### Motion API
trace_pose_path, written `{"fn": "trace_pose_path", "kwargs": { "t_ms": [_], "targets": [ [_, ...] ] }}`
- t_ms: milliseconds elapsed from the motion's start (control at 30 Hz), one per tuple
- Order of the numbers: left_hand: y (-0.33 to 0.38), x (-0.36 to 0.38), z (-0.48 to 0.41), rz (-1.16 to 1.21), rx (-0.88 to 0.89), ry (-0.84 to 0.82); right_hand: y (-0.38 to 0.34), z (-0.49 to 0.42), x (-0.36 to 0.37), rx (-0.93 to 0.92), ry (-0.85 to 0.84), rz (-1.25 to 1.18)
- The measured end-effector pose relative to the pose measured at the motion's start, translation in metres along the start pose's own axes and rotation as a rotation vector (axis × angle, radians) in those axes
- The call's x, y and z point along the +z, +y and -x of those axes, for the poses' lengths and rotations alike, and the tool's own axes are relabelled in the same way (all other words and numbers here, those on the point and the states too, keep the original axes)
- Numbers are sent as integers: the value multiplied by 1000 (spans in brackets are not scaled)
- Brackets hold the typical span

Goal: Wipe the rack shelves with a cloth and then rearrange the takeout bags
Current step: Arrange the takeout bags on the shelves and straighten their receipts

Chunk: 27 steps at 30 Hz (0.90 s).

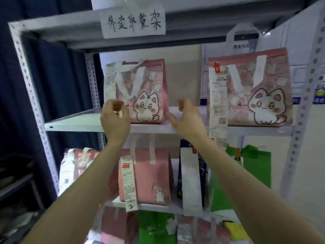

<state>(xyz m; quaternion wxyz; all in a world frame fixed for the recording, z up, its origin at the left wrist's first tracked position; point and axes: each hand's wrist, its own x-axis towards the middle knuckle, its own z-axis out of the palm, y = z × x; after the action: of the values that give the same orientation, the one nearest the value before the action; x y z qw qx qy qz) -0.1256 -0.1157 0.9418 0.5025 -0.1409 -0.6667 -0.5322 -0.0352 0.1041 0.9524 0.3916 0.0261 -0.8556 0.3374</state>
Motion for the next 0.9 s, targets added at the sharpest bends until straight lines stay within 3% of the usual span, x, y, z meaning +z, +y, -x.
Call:
{"fn": "trace_pose_path", "kwargs": {
  "t_ms": [133,233,300,367,467,700,800,900],
  "targets": [
    [-57,-21,-54,-81,-156,-105,-8,-28,45,173,-66,-15],
    [-84,-22,-95,51,-244,-411,-11,-49,67,234,-44,-31],
    [-98,-28,-110,60,-205,-603,-16,-57,84,280,-49,-80],
    [-117,-43,-118,71,-123,-674,-24,-59,109,299,-26,-78],
    [-150,-81,-136,65,-44,-675,-52,-56,159,279,22,-60],
    [-220,-172,-185,-232,-60,-611,-143,-71,283,204,-92,-76],
    [-234,-188,-191,-255,-42,-591,-162,-72,310,208,-74,-81],
    [-240,-194,-185,-275,22,-463,-166,-66,310,195,-56,-84]
  ]
}}
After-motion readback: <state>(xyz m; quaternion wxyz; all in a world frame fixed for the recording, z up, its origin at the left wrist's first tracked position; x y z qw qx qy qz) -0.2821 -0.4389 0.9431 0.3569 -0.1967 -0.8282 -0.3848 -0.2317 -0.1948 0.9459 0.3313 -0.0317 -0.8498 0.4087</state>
